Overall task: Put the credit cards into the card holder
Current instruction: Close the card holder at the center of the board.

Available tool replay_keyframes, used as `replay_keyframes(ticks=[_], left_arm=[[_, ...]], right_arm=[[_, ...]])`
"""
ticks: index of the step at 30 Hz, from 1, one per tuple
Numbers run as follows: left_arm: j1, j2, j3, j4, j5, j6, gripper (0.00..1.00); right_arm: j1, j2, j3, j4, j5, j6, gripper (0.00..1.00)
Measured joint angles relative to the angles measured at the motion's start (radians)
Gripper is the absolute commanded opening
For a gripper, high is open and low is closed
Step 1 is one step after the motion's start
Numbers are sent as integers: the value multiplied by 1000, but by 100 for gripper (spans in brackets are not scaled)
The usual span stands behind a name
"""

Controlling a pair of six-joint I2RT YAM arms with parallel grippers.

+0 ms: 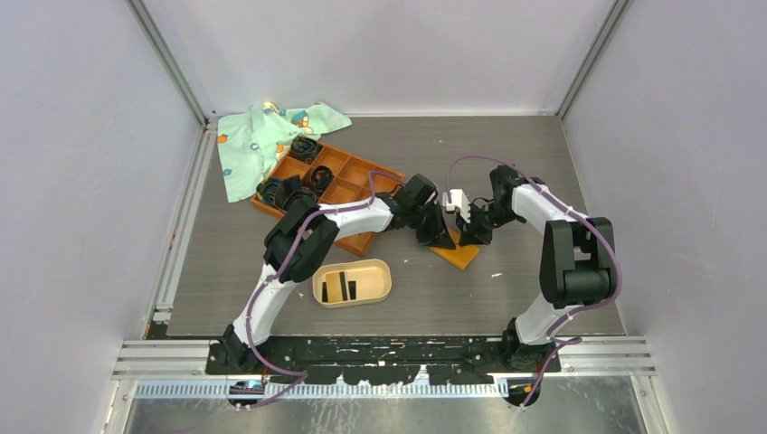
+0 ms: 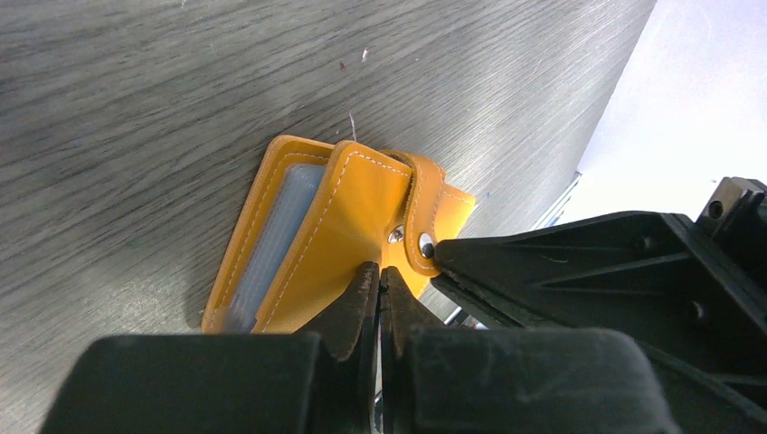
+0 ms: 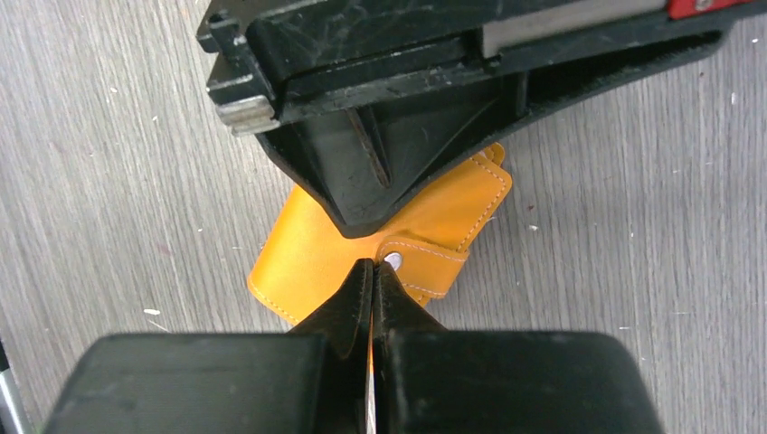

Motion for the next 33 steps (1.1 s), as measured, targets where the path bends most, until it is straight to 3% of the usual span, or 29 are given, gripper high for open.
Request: replay_keyframes(ticks=[33], left_arm=[[12,-4,-36,53,27,-14,1]], right_arm=[[80,-32,-60,93,113,37,1]])
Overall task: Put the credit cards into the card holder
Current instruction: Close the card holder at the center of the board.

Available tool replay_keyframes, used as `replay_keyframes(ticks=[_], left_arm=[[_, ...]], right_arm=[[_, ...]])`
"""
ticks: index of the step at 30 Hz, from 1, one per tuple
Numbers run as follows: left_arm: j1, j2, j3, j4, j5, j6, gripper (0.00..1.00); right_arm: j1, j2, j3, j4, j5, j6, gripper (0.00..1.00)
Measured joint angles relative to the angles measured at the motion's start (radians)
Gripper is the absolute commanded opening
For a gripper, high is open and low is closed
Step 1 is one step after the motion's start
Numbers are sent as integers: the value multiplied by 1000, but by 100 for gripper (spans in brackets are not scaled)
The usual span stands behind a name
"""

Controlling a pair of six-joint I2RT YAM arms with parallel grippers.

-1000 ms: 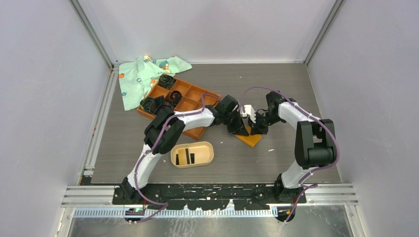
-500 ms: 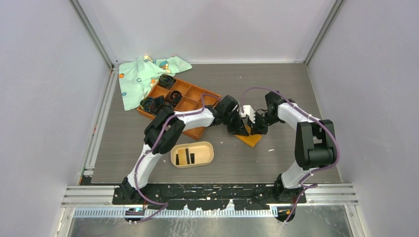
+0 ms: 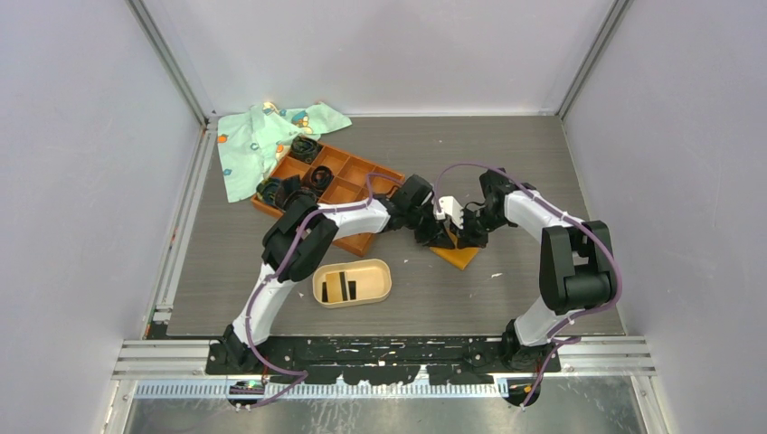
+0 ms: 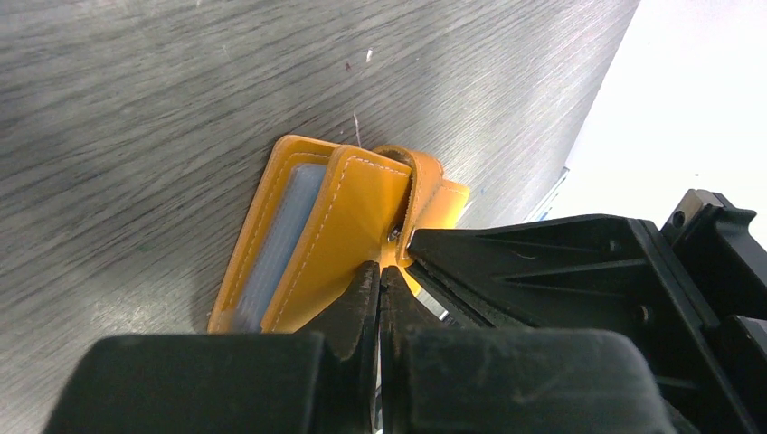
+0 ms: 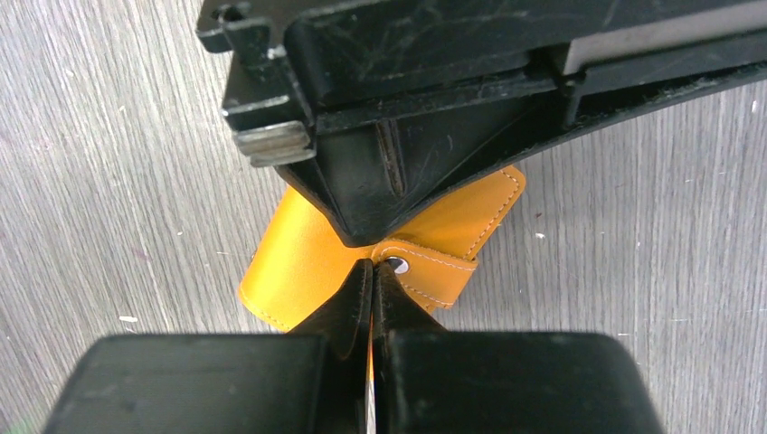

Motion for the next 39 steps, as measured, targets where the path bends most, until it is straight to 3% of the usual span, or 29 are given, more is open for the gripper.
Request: replay_keyframes(ticks=[14,30,39], left_arm=[[10,-37,-56,39,-42,-29,2],[17,-53,-130,199,-71,-103,2],[19,-54,-136,229,-76,-119,19]], right_arm=[[16,0,-3,26,8,23,1],[16,-10,-25,51,7,42,1],[16,-13,-31,67,5,63,1]])
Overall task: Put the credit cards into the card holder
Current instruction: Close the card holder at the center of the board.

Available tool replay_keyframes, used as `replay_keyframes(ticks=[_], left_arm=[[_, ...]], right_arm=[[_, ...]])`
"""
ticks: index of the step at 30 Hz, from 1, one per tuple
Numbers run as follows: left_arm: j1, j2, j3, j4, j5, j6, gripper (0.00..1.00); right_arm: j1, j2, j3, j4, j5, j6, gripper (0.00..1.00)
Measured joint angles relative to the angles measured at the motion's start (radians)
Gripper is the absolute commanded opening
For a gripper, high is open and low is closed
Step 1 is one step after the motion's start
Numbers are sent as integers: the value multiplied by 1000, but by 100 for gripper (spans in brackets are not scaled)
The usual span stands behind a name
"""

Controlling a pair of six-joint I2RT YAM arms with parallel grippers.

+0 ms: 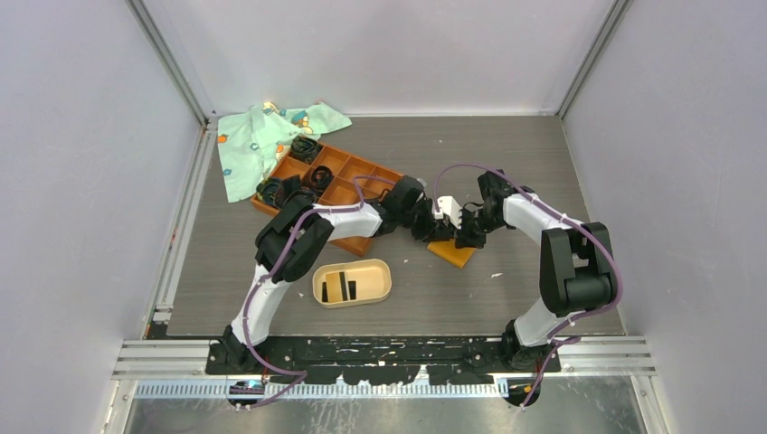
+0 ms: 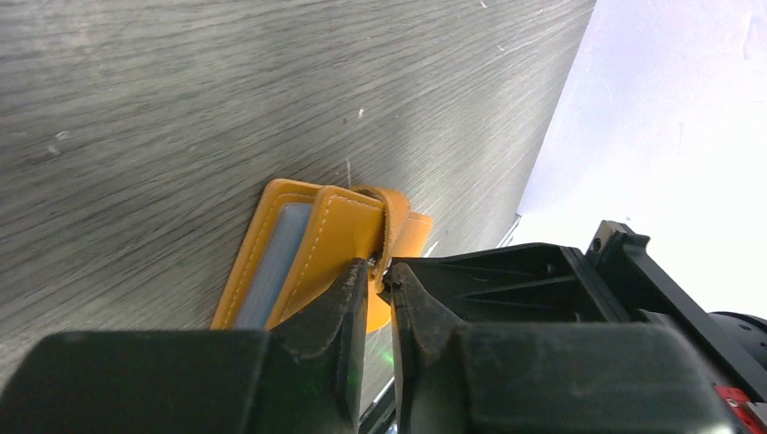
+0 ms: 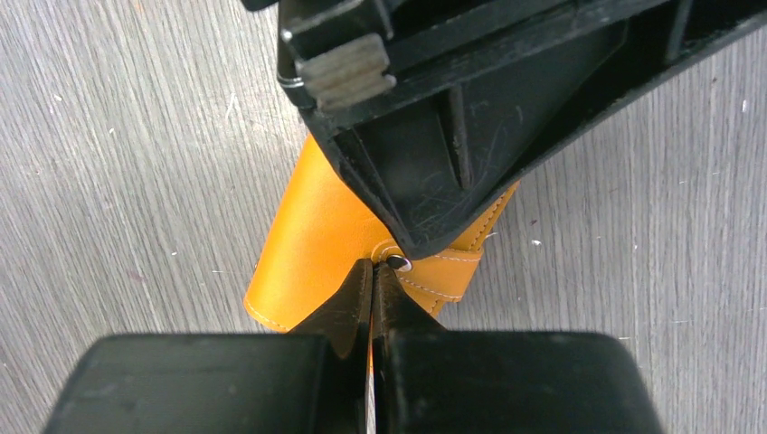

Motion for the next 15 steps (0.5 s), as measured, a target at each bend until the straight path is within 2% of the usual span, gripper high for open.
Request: replay_keyframes(ticks=[6,15], left_arm=[[0,-1,-5,-13,-4,1,21],[1,-1,-5,-18,0,0,14]], right_arm=[[0,0,0,3,-2,8,1],[0,-3,-5,10,-3,8,1]])
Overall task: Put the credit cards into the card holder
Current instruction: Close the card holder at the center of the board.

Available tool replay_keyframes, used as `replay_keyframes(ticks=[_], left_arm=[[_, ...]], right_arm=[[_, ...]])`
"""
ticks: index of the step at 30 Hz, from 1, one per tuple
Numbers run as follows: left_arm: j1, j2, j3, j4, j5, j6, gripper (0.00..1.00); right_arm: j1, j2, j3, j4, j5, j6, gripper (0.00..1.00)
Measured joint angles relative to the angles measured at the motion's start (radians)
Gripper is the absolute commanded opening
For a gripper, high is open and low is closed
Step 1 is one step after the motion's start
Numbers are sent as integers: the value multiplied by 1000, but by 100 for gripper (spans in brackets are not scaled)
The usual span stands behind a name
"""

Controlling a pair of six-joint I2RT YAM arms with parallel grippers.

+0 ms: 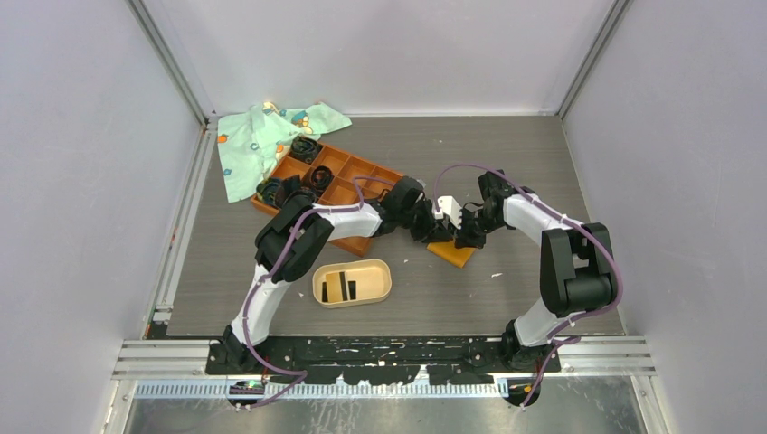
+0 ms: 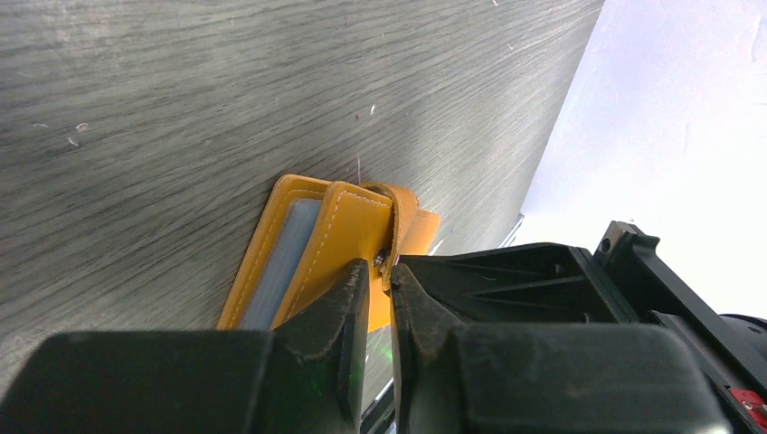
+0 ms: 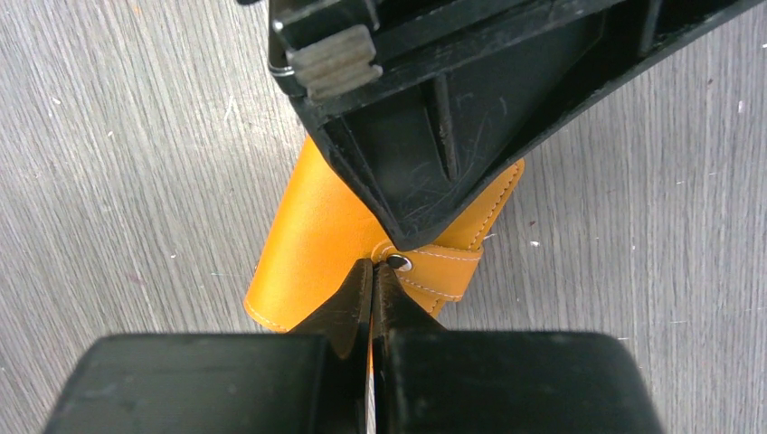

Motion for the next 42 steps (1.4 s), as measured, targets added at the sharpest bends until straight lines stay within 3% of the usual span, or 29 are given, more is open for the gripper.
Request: replay_keyframes(ticks=[22,28,35,42], left_arm=[[-11,22,21,-8,27,-27,9],[-12,27,31,-17,33,-27,0],[-12,27,32,-24,32,-26,0],[-12,27,32,-26,32,-24,0]], right_arm=[[0,-6,-11,19,-5,4,1],[0,-8,-13,21,-5,4,1],[-2,-13,-17,21,-10,33,35],[-72,-45,-19,11,-59,37,45]])
